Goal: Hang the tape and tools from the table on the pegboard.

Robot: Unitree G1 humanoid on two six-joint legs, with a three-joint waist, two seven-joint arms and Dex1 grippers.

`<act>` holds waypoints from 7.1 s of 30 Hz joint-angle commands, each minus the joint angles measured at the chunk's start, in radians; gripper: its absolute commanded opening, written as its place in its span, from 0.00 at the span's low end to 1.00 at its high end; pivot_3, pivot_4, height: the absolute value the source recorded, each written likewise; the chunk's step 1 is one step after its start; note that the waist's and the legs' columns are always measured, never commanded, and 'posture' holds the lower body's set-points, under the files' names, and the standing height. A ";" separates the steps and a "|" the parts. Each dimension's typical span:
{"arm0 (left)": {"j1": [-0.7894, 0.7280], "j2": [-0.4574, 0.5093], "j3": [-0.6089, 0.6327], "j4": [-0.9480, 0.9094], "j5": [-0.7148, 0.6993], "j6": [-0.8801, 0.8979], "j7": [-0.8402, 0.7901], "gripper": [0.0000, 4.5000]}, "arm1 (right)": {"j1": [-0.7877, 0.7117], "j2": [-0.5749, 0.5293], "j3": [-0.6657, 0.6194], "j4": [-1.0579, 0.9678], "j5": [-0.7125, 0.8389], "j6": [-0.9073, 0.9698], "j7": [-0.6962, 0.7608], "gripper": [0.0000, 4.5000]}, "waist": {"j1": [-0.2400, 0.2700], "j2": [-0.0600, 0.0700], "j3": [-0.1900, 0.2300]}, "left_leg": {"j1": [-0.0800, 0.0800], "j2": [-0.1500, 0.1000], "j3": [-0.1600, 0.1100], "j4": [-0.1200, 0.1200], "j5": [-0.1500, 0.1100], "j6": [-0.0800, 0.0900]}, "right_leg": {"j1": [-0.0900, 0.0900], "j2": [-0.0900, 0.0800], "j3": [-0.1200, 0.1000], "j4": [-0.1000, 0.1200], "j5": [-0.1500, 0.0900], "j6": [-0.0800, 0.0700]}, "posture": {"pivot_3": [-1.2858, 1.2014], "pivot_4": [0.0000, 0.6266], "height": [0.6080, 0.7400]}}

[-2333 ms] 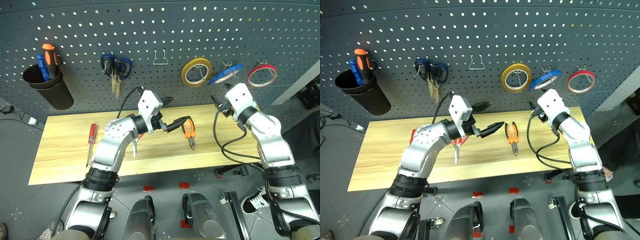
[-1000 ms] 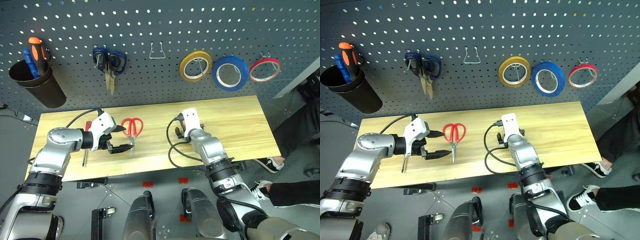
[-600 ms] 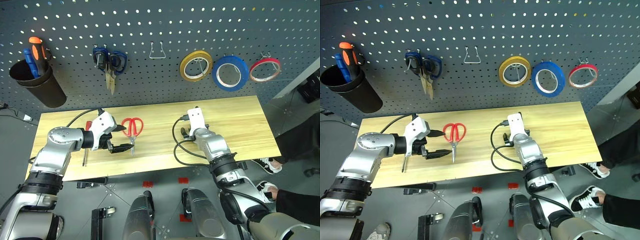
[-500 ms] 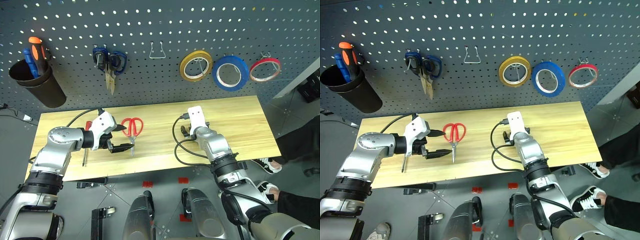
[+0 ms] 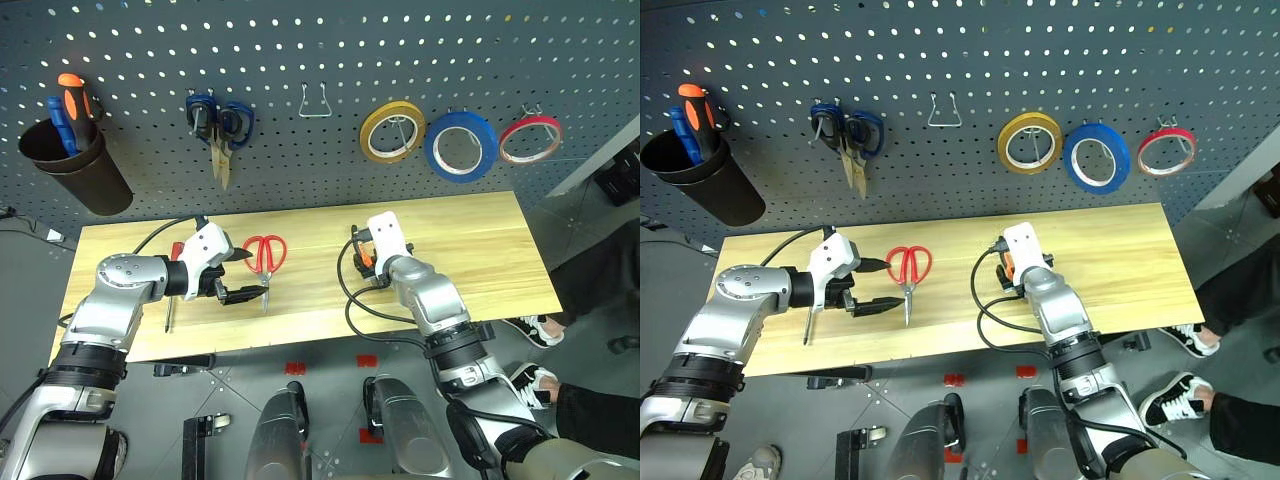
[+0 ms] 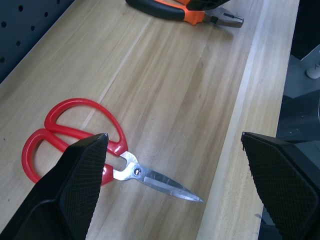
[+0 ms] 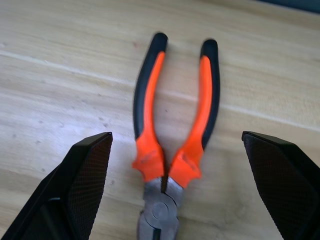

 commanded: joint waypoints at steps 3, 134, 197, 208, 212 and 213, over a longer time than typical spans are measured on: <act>-0.036 0.014 0.017 0.050 0.016 -0.033 -0.023 1.00 | 0.009 0.025 -0.045 -0.057 0.026 0.008 -0.009 0.99 | -0.001 0.000 0.000 | 0.000 0.000 0.000 0.000 0.000 0.000 | 0.000 0.000 0.000 0.000 0.000 0.000 | 0.43 0.59 1.00; 0.073 -0.279 0.167 -0.511 -0.169 0.445 0.670 1.00 | -0.121 -0.056 0.026 -0.254 0.067 -0.421 0.271 1.00 | 0.029 -0.003 0.023 | -0.001 0.000 -0.001 0.009 0.002 -0.004 | 0.000 0.000 0.000 0.009 0.000 0.000 | 0.46 0.59 1.00; 0.137 -0.425 0.034 -0.394 0.122 0.552 0.892 0.06 | 0.196 -0.471 0.049 -0.790 0.582 0.154 0.597 1.00 | 0.026 -0.009 0.040 | 0.001 0.000 -0.004 0.009 0.001 -0.003 | 0.005 0.000 -0.003 0.005 0.000 0.002 | 0.43 0.62 1.00; 0.226 -0.334 0.075 -0.667 0.143 0.256 0.823 0.06 | 0.174 -0.464 0.017 -0.837 0.529 0.050 0.538 1.00 | 0.028 -0.009 0.040 | 0.000 0.000 -0.005 0.007 0.001 -0.003 | 0.006 -0.001 -0.004 -0.001 0.001 0.003 | 0.43 0.56 1.00; 0.280 -0.352 0.104 -0.759 0.156 0.161 0.851 0.06 | 0.159 -0.437 0.004 -0.885 0.480 -0.074 0.492 1.00 | 0.025 -0.009 0.040 | -0.001 0.000 -0.005 0.007 0.001 -0.003 | 0.006 0.000 -0.004 -0.001 0.001 0.003 | 0.44 0.55 1.00; 0.296 -0.363 0.118 -0.786 0.156 0.143 0.865 0.06 | 0.152 -0.432 0.004 -0.898 0.468 -0.101 0.484 1.00 | 0.024 -0.009 0.040 | -0.001 0.000 -0.005 0.007 0.001 -0.003 | 0.006 0.000 -0.004 -0.002 0.001 0.003 | 0.43 0.55 1.00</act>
